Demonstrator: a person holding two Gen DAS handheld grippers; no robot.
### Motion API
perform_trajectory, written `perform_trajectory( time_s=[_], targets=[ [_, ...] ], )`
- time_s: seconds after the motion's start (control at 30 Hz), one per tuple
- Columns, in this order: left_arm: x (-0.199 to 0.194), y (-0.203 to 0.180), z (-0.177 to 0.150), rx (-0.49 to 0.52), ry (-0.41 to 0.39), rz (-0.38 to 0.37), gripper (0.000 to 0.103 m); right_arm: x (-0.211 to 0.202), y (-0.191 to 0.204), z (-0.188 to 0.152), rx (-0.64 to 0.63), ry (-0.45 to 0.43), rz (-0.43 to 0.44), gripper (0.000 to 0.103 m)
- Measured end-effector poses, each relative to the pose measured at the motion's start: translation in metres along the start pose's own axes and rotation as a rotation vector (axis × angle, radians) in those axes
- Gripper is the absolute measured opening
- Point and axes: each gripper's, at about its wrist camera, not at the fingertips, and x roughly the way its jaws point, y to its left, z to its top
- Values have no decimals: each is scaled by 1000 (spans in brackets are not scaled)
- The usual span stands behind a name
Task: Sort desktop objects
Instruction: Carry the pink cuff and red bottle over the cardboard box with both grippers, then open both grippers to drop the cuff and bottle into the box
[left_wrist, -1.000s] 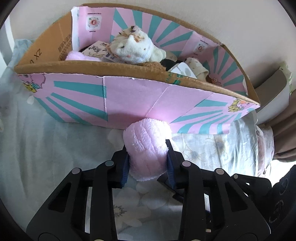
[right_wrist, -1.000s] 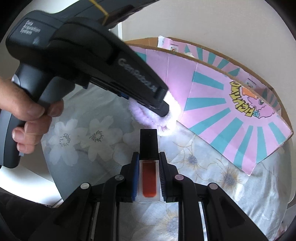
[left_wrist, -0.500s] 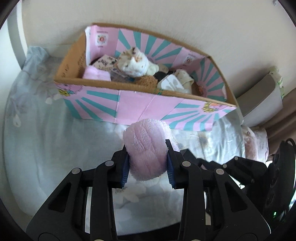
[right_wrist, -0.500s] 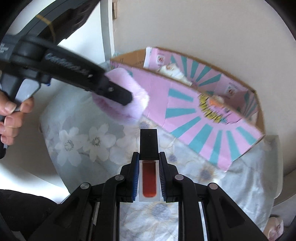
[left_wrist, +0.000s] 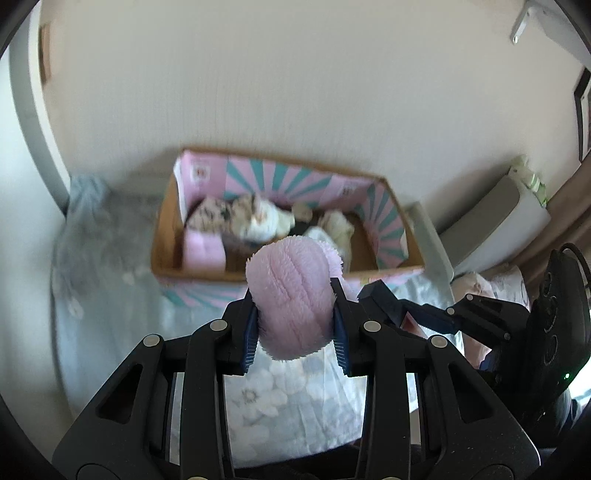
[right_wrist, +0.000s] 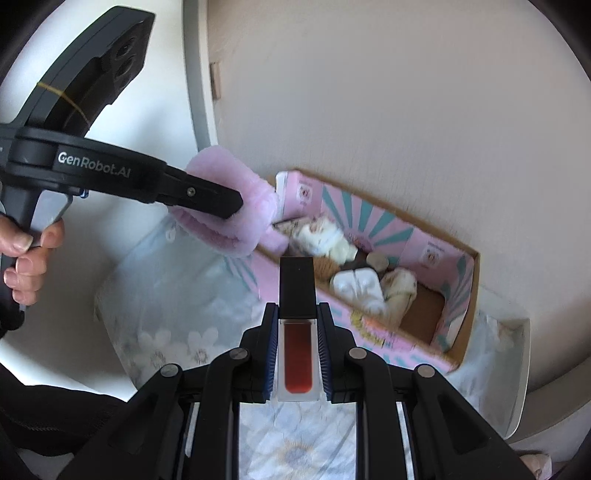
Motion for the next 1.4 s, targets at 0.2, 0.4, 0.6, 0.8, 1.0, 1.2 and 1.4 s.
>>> perform_trajectory(
  time_s=[0.2,0.4,0.6,0.8,1.0,1.2,1.4],
  targets=[
    [-4,7,36,25,-29,-3,30,9,-15,30,21,11,-24,18],
    [13,16,70,48,-27,6,30,29,-38,50,101,58,-51,18],
    [40,22,92,67,-6,6,30,52,-61,64,176,108,-81,18],
    [67,24,110,95,23,21,30,70,-81,75,237,146,-111,18],
    [94,24,113,115,63,38,30,86,-96,76,310,184,-115,18],
    [113,28,112,124,97,72,30,98,-103,77,334,207,-113,18],
    [125,29,109,142,118,85,30,110,-108,77,363,229,-92,18]
  ],
)
